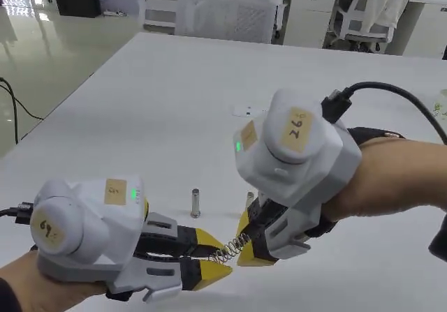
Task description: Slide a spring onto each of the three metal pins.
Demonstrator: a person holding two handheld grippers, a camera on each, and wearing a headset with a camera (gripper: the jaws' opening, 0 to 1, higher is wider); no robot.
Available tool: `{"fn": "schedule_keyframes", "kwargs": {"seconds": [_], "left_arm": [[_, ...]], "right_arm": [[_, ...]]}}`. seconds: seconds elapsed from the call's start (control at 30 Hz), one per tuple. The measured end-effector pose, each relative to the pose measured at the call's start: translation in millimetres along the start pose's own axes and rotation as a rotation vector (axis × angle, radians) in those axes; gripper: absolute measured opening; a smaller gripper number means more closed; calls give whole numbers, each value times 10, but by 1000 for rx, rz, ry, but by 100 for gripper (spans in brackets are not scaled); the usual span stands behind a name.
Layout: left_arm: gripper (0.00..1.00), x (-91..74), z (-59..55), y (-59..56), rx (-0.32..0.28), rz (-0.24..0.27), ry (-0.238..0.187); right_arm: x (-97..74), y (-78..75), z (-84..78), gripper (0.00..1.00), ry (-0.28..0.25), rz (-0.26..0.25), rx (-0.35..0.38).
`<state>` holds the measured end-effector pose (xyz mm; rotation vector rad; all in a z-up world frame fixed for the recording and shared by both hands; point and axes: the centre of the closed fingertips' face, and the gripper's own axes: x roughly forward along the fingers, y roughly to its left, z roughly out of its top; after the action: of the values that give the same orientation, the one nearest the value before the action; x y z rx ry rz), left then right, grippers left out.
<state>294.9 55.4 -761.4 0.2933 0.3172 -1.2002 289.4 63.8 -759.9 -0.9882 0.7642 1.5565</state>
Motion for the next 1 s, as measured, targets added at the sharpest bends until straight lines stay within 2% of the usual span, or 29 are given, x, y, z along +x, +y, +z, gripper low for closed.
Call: {"fn": "schedule_keyframes", "kwargs": {"seconds": [0.27,0.8,1.0], "left_arm": [[3,14,-7,-19,-3,-8,1],[3,21,1,-44,-12,-18,-7],[3,20,-10,-42,-18,-17,-4]], "right_arm": [[-10,36,97,8,-34,19,17],[-5,80,214,8,-16,20,-18],[8,70,210,8,-12,22,-15]]}}
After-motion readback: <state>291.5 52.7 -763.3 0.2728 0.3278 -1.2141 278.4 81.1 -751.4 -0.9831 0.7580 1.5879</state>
